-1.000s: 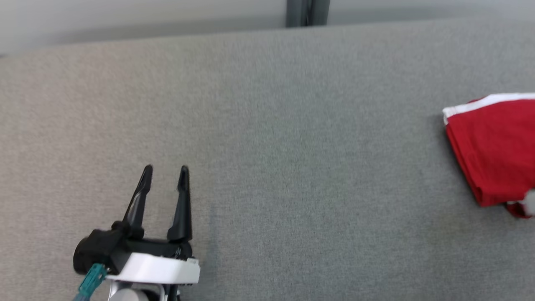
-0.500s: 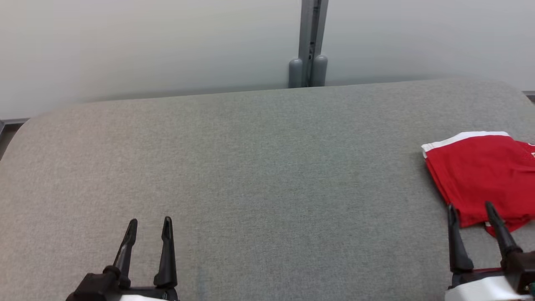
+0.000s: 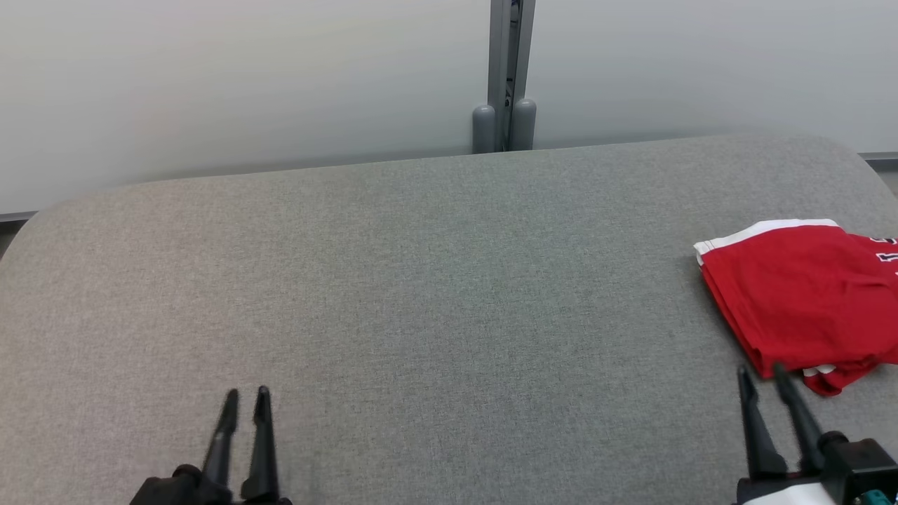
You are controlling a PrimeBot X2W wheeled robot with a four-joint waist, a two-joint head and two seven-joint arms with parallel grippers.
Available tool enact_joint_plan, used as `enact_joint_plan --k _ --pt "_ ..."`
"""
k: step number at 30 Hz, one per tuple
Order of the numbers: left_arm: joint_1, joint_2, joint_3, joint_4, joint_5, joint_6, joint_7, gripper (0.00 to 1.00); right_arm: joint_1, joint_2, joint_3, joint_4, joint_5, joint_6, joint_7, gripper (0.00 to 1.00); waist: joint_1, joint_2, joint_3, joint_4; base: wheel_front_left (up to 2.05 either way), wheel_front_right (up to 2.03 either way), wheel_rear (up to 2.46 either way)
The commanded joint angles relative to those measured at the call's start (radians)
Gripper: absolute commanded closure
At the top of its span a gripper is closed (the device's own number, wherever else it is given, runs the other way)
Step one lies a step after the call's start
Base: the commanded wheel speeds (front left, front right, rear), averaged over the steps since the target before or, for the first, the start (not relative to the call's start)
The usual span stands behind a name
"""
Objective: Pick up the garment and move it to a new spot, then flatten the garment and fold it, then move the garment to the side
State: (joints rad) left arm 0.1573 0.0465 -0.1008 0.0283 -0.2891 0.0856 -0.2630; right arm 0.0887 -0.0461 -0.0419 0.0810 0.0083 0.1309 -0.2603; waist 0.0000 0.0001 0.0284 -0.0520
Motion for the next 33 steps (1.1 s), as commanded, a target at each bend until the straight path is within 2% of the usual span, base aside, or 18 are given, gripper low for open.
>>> enact_joint_plan --k 1,5,33 --pt "0.003 -0.001 -0.001 0.005 -0.003 -0.001 0.000 1.00 0.003 0.002 0.001 0.005 0.003 0.000 0.001 1.00 0.0000 -0.0001 0.000 0.000 0.00 0.00 0.00" --pt "0.010 -0.004 -0.004 0.041 -0.015 -0.001 0.002 1.00 0.017 0.012 0.006 0.040 0.014 0.000 0.006 1.00 0.0000 -0.0001 0.000 0.000 0.00 0.00 0.00" --pt "-0.092 0.027 0.038 0.105 -0.510 -0.079 0.106 1.00 -0.060 -0.018 0.009 0.080 0.606 0.000 0.112 1.00 0.0000 -0.0001 -0.006 0.012 0.00 0.00 0.00"
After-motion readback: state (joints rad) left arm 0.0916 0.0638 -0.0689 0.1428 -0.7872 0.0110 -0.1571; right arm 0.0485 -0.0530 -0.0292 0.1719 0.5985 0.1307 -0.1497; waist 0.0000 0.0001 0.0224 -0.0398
